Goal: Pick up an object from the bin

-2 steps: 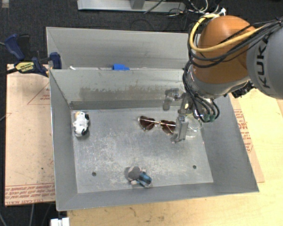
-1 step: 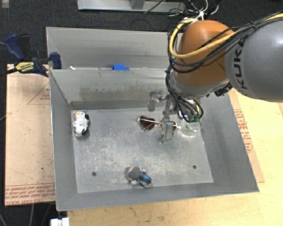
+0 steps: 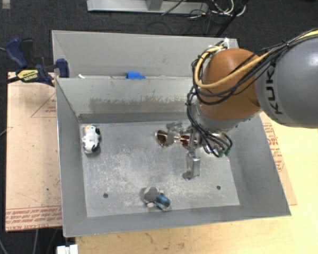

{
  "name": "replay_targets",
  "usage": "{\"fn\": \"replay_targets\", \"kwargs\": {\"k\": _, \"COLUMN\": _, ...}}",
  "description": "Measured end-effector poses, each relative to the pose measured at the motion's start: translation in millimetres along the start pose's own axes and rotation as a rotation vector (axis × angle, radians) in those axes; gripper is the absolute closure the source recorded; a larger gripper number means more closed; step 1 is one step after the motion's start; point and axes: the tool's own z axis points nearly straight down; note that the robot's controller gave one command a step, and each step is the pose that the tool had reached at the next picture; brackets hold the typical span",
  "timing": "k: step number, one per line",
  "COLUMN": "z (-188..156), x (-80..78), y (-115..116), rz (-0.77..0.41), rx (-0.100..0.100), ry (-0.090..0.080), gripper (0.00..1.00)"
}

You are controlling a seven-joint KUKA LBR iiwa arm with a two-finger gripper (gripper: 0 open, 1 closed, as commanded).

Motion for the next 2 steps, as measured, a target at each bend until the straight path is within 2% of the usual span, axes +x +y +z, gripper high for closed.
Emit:
{"fn": "replay_targets", "kwargs": {"k": 1, "z": 8, "x": -35.1, "y": -2, "rz": -0.032, "rx": 0.003, "ry": 0.002, "gripper": 0.0}}
{"fn": "replay_targets", "kwargs": {"k": 2, "z": 64, "x": -51.0, "y": -15, "rz": -0.078, "rx": 0.003, "ry": -0.006, "gripper": 0.0}}
